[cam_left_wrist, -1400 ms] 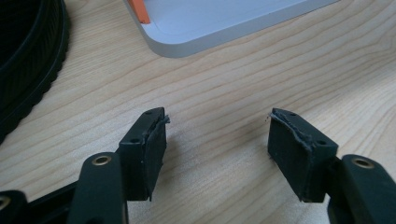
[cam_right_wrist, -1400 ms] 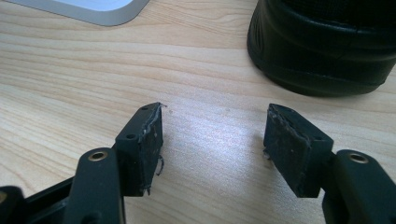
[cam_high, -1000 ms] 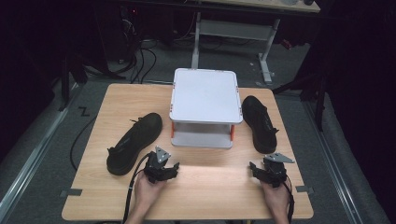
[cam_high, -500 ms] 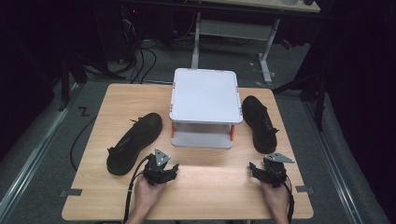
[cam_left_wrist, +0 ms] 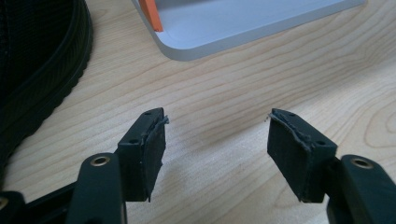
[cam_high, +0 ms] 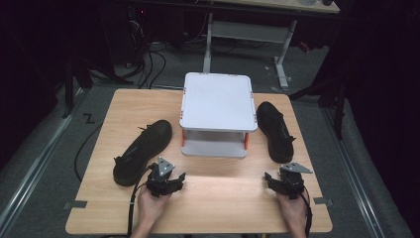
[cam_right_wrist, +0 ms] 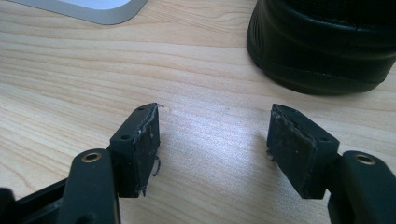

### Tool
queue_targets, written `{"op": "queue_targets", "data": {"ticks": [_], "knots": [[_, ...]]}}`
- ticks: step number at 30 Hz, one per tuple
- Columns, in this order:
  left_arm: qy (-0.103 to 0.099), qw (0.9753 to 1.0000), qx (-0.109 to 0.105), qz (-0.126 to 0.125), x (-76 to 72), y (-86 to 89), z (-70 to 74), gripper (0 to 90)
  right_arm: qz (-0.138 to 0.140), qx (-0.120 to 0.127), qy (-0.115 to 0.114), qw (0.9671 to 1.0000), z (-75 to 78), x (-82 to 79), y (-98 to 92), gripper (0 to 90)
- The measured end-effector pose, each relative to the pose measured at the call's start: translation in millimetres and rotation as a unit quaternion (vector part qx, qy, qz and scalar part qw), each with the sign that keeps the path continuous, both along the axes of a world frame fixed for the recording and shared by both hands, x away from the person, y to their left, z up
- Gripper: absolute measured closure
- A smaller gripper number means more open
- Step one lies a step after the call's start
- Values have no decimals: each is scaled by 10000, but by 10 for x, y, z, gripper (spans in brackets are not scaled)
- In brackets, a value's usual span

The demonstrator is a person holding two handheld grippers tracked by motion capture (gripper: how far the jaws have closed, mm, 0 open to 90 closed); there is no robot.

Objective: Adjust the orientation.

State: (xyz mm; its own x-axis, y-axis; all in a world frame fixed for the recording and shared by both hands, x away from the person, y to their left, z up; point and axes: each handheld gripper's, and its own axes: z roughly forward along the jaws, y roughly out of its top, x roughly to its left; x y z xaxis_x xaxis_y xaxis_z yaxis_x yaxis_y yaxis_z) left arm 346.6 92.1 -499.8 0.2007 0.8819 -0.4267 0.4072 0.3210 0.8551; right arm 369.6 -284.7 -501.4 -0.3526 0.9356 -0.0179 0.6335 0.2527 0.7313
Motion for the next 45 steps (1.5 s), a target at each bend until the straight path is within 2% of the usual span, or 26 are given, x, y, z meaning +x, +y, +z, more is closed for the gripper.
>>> {"op": "queue_targets", "data": {"ticks": [7,9,11,13,18,21,23,25,28,30,32,33,37,40,43,45], "knots": [[-54,9999,-59,-121,-52,9,96,378,0,-1,1,10000,0,0,1,348],[-50,9996,-99,-261,-80,24,146,388,1,2,6,10000,0,-1,1,347],[43,9991,-191,-372,-86,49,182,388,3,2,9,10000,0,-1,1,344],[100,9988,-281,-380,-86,69,211,386,7,2,9,10000,0,-1,1,343],[84,9989,-214,-408,-123,107,278,387,12,2,9,10000,0,0,1,342],[252,9985,-151,-463,-137,140,319,400,16,1,3,10000,0,1,1,342],[304,9979,-254,-510,-156,171,357,409,16,0,3,10000,0,1,1,342],[277,9977,-336,-524,-176,195,395,417,19,1,4,10000,0,1,1,340],[215,9981,-299,-502,-196,227,438,420,18,1,7,10000,0,1,1,338],[190,9985,-242,-449,-209,253,469,407,17,0,7,10000,-1,1,1,338],[132,9992,-43,-381,-231,275,502,376,13,1,12,10000,0,0,2,337],[96,9992,-10,-395,-248,285,523,366,13,1,12,10000,0,0,2,337],[-15,9992,12,-411,-300,344,611,366,14,0,11,10000,0,1,2,337],[-25,9993,-16,-372,-319,407,664,366,12,1,11,10000,0,1,2,337],[-113,9997,71,-216,-327,481,698,381,12,1,12,10000,0,1,2,337],[-184,9997,0,-169,-345,545,739,385,11,2,13,10000,0,1,2,337]]}}
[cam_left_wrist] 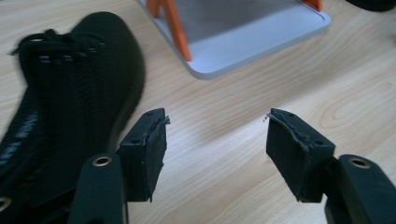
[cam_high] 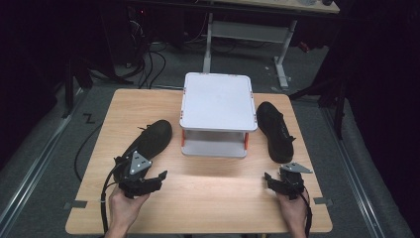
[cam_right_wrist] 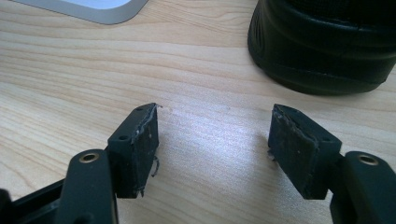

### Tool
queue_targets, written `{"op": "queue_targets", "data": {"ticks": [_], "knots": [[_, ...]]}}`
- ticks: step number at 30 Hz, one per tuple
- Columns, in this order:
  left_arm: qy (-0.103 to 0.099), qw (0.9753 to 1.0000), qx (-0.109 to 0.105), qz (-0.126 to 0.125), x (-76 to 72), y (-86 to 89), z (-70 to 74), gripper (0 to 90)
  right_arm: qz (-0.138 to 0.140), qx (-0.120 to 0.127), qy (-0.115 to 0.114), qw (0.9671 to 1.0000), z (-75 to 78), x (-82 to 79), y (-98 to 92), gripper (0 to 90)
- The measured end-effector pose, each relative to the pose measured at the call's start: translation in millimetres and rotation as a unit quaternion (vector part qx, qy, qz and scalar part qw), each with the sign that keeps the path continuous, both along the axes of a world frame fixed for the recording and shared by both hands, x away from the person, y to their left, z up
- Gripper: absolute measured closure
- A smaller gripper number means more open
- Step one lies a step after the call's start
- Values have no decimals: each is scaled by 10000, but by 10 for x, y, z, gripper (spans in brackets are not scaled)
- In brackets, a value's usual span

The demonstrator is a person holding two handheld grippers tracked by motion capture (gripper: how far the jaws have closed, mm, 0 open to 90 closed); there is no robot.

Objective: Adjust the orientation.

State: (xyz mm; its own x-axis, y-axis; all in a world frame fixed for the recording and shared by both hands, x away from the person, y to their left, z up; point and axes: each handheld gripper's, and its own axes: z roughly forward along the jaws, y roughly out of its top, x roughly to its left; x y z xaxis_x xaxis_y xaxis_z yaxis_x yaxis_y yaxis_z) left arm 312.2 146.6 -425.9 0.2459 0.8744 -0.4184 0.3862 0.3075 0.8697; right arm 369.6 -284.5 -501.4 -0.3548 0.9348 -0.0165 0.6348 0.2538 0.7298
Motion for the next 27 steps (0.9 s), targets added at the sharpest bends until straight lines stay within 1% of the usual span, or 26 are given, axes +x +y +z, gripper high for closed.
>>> {"op": "queue_targets", "data": {"ticks": [2,4,5,7,8,10,14,15,16,22,26,27], "knots": [[-150,9998,-24,93,-29,44,44,385,1,-2,-1,10000,0,0,0,337],[-283,9994,9,195,-48,78,77,383,1,-2,-1,10000,0,0,0,337],[-344,9990,68,261,-57,107,97,376,1,-1,0,10000,0,0,0,336],[-348,9989,103,280,-63,138,115,358,2,-1,-1,10000,0,0,0,336],[-366,9986,38,379,-53,199,151,340,2,-2,-1,10000,0,0,0,337],[-366,9982,5,479,-42,265,178,315,1,0,-1,10000,0,0,0,336],[-402,9967,0,708,-28,418,212,287,4,-1,0,10000,0,0,0,336],[-385,9965,48,734,-25,447,211,283,8,-3,-5,10000,0,1,-1,335],[-371,9960,27,808,-15,486,209,278,3,0,0,10000,0,0,0,335],[-312,9951,149,928,10,645,182,264,8,-4,-6,10000,-1,1,0,335],[-264,9949,174,959,51,716,139,264,6,-4,-3,10000,0,2,2,333],[-225,9951,213,940,67,735,122,264,5,-3,-3,10000,0,2,2,334]]}}
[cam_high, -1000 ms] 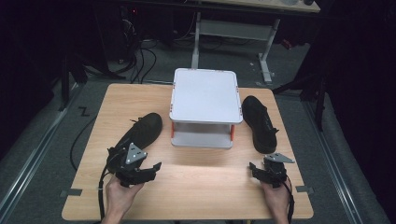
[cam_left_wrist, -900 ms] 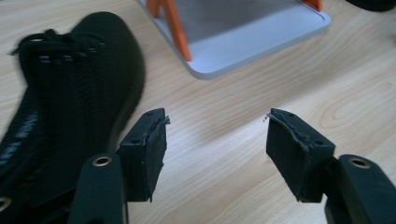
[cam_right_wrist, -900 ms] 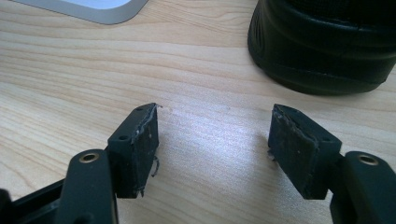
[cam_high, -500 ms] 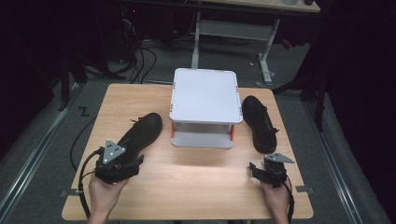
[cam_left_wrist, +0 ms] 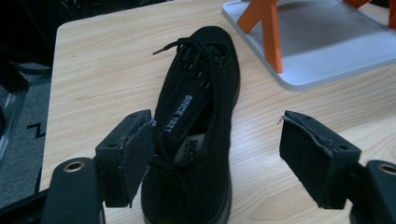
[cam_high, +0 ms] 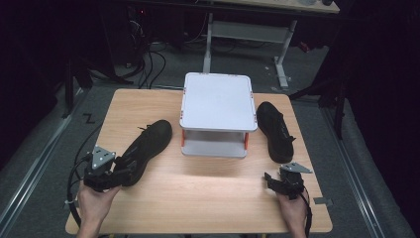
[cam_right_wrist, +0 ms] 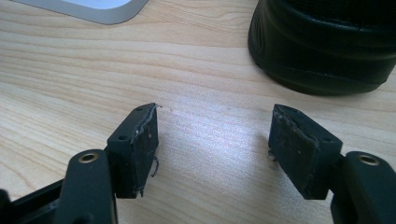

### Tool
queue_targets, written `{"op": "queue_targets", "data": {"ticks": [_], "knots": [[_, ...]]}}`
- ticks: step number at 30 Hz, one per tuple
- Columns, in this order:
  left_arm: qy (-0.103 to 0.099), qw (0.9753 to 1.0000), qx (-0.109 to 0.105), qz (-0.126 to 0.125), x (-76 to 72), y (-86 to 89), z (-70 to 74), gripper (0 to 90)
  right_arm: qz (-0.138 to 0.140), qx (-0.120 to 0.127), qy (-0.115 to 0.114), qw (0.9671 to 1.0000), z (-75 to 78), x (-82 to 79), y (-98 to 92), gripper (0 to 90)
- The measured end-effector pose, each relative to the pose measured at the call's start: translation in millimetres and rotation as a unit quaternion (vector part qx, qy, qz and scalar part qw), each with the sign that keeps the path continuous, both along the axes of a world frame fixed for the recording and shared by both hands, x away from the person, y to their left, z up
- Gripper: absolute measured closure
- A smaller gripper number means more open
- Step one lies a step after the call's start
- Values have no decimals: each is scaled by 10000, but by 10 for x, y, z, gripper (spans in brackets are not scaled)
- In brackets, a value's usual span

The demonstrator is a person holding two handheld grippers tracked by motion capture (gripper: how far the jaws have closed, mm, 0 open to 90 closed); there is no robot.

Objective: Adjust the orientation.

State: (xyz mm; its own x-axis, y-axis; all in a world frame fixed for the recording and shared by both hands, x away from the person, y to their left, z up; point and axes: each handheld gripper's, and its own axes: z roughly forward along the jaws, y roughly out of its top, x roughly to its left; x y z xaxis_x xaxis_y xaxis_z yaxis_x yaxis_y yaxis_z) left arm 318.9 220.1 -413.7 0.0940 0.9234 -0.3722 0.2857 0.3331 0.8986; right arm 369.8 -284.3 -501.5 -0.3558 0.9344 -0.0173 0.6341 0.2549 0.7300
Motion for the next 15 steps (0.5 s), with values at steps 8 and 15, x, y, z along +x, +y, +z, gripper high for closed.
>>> {"op": "queue_targets", "data": {"ticks": [8,15], "knots": [[271,9996,98,-38,142,37,-157,269,0,0,0,10000,0,0,0,333],[604,9980,157,-132,365,45,-349,346,2,2,1,10000,0,0,0,332]]}}
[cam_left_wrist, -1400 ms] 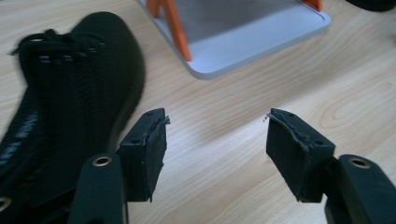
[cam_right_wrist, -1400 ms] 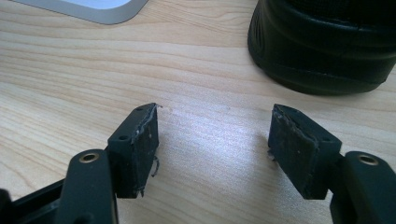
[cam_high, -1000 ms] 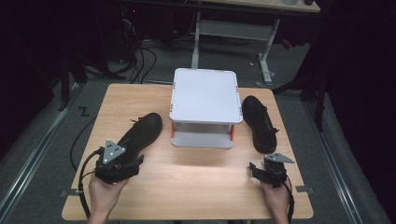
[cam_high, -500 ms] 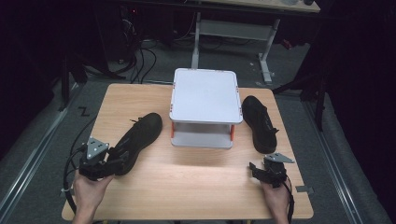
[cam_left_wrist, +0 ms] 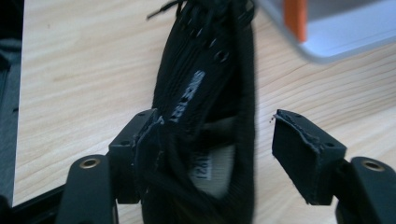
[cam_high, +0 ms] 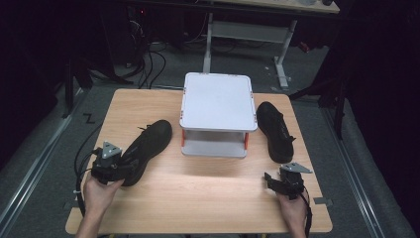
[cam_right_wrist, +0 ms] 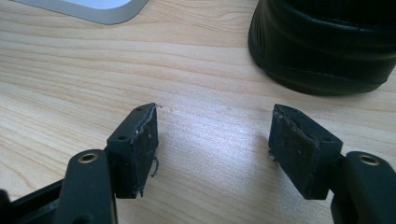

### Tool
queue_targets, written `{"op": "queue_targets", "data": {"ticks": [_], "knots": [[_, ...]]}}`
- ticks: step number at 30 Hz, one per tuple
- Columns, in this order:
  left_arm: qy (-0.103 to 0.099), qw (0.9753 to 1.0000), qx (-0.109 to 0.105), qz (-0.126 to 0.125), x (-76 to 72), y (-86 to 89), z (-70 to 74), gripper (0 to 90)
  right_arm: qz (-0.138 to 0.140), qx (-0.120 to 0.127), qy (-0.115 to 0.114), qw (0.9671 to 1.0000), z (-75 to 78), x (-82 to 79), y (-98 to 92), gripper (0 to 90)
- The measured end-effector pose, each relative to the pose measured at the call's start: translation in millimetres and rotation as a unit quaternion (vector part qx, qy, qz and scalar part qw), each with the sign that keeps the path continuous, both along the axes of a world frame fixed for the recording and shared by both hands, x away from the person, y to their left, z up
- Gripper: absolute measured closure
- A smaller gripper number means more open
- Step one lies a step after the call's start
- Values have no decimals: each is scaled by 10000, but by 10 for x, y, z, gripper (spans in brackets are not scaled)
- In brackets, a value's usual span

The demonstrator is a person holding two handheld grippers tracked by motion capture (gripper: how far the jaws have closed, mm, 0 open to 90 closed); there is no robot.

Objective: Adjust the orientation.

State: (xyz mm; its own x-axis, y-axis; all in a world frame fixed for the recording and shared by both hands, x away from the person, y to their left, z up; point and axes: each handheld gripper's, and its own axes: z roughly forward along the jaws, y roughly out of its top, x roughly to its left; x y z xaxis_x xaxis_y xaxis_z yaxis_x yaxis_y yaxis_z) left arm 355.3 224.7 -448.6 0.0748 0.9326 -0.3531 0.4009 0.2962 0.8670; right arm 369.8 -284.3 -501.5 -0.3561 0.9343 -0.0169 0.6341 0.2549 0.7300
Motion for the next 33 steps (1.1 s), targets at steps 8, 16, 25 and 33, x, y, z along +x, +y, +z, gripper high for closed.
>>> {"op": "queue_targets", "data": {"ticks": [8,16,25,33], "knots": [[-87,9999,-18,-84,67,-46,-117,467,0,0,1,10000,0,0,0,332],[-80,9994,10,-336,72,-70,-129,643,-1,-2,0,10000,0,0,0,332],[17,9986,4,-538,86,-77,-109,779,-2,1,1,10000,0,0,-1,332],[17,9971,-161,-737,59,-134,-75,855,-1,-3,0,10000,0,0,0,332]]}}
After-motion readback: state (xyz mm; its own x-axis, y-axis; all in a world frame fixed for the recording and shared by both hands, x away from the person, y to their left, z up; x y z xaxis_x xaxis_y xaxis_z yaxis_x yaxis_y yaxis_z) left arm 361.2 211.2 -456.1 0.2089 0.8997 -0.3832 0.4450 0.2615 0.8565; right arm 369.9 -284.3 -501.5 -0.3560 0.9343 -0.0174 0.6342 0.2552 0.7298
